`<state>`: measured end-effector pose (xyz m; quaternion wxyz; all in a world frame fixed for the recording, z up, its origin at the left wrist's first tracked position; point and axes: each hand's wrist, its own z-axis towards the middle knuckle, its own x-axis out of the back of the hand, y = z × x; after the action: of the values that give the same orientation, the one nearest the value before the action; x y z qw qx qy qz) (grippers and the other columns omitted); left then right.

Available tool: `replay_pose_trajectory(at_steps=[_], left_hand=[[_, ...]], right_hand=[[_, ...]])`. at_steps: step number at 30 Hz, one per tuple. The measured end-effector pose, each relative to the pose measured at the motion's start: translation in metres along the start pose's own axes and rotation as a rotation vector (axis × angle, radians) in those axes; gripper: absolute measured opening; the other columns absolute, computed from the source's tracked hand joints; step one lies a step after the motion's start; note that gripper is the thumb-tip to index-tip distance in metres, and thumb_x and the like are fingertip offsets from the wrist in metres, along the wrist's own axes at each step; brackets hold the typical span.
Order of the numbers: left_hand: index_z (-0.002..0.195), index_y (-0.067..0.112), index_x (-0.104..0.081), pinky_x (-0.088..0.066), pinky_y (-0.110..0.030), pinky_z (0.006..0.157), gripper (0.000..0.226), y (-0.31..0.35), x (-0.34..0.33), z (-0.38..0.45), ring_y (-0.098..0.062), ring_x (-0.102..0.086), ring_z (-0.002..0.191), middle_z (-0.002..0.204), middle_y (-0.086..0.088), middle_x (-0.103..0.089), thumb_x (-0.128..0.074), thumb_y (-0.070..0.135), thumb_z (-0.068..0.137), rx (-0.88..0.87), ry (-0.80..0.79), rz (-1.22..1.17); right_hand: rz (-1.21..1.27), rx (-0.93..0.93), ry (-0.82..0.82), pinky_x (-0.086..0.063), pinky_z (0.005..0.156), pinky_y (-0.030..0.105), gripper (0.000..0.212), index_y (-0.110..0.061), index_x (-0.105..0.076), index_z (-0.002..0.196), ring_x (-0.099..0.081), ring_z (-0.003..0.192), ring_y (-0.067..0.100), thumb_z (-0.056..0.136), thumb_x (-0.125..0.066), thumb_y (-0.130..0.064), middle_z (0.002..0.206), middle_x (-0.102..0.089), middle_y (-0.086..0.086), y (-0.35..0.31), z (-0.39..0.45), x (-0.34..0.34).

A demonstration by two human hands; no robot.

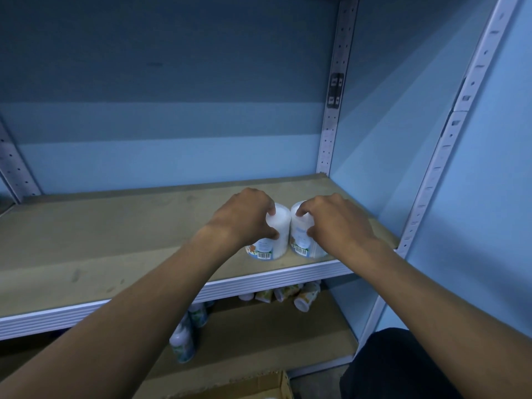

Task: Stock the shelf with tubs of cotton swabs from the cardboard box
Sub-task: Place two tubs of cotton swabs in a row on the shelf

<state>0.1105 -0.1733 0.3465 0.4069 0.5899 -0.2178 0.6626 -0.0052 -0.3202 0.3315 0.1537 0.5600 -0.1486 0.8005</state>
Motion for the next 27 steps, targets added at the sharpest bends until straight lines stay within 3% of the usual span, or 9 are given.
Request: replay_pose_trajectory(at_steps=[14,18,24,27], left_hand=[[0.126,0.021,-0.064,-0.043,-0.030,0.094,0.051,-0.002,-0.024,0.073,-0.020,-0.052,0.121,0.130,-0.001,-0.061,-0.077,0.037,0.079,-0.008,0.019,-0.024],[0.126,0.023,-0.064,-0.043,-0.029,0.091,0.052,-0.004,-0.031,0.096,-0.021,-0.054,0.119,0.129,-0.001,-0.059,-0.078,0.038,0.079,0.018,0.008,-0.034],[0.124,0.026,-0.066,-0.046,-0.030,0.092,0.049,-0.008,-0.044,0.129,-0.022,-0.057,0.118,0.130,-0.001,-0.061,-0.078,0.037,0.078,0.055,0.053,-0.078],[0.125,0.024,-0.066,-0.046,-0.031,0.095,0.050,-0.011,-0.050,0.146,-0.022,-0.056,0.120,0.130,-0.002,-0.062,-0.078,0.036,0.078,0.034,0.074,-0.099]], right_hand=[[0.051,-0.024,0.014,-0.045,0.084,0.030,0.050,-0.039,-0.066,0.120,-0.060,0.111,0.026,0.082,-0.069,-0.007,0.124,-0.065,0.001,0.039,0.066,-0.026],[0.072,-0.030,0.026,-0.045,0.085,0.030,0.051,-0.038,-0.066,0.120,-0.061,0.109,0.028,0.082,-0.069,-0.004,0.126,-0.062,0.003,0.048,0.089,-0.038],[0.053,-0.056,0.027,-0.044,0.095,0.033,0.049,-0.034,-0.061,0.127,-0.056,0.117,0.029,0.088,-0.063,-0.005,0.128,-0.059,0.005,0.063,0.119,-0.054],[0.086,-0.104,0.027,-0.045,0.091,0.032,0.050,-0.037,-0.063,0.125,-0.058,0.114,0.030,0.088,-0.063,-0.003,0.128,-0.059,0.005,0.069,0.138,-0.059]])
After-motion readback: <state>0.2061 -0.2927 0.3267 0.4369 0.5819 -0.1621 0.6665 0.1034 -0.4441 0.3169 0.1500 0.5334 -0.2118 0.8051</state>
